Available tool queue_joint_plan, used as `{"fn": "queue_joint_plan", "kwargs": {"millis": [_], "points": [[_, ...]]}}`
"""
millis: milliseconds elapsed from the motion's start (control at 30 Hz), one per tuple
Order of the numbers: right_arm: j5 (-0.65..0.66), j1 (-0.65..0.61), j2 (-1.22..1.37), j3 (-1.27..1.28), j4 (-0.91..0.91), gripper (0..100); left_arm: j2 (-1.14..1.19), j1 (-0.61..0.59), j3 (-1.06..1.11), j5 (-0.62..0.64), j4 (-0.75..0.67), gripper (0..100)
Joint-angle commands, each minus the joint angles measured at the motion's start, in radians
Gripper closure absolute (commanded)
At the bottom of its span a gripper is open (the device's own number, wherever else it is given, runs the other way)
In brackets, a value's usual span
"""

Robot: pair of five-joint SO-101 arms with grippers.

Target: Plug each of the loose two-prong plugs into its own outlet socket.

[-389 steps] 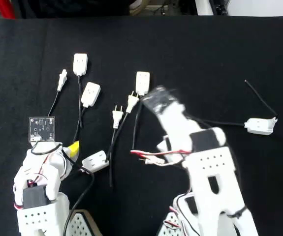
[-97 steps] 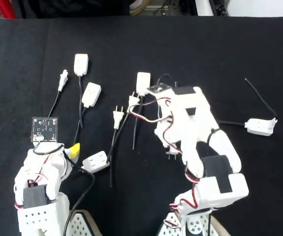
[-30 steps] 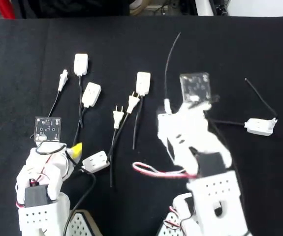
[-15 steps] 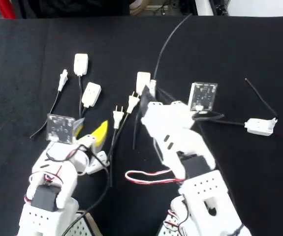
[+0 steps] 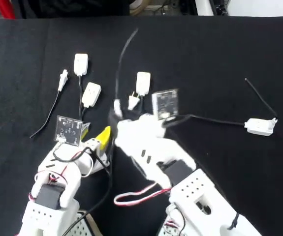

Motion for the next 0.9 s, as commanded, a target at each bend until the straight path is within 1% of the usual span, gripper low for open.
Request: {"fn": "queue_joint_plan", "kwargs": {"millis": [0, 67, 200, 333, 433, 500, 567, 667, 867], "points": [[0.020, -0.057, -0.004, -0.096, 0.143, 98.6, -0.005, -0.041, -0.067, 0.000, 0.012, 79], [0.023, -0.060, -0.025, -0.111, 0.186, 98.6, -0.005, -0.038, -0.068, 0.000, 0.023, 79], [0.025, -0.061, -0.114, -0.071, 0.186, 98.6, -0.005, -0.004, -0.110, -0.006, 0.100, 79], [0.026, -0.051, -0.259, 0.013, 0.130, 98.6, -0.028, 0.045, -0.163, -0.009, 0.207, 79], [0.018, -0.049, -0.390, 0.101, 0.086, 98.6, -0.032, 0.076, -0.193, -0.060, 0.236, 79], [0.017, -0.072, -0.490, 0.156, 0.087, 98.6, -0.032, 0.079, -0.216, -0.064, 0.227, 79], [0.015, -0.127, -0.593, 0.220, 0.089, 98.6, -0.032, 0.090, -0.239, -0.069, 0.235, 79], [0.006, -0.167, -0.736, 0.295, 0.089, 98.6, -0.032, 0.134, -0.282, -0.071, 0.305, 79], [0.006, -0.129, -0.928, 0.343, 0.184, 98.6, -0.032, 0.156, -0.334, -0.068, 0.365, 79]]}}
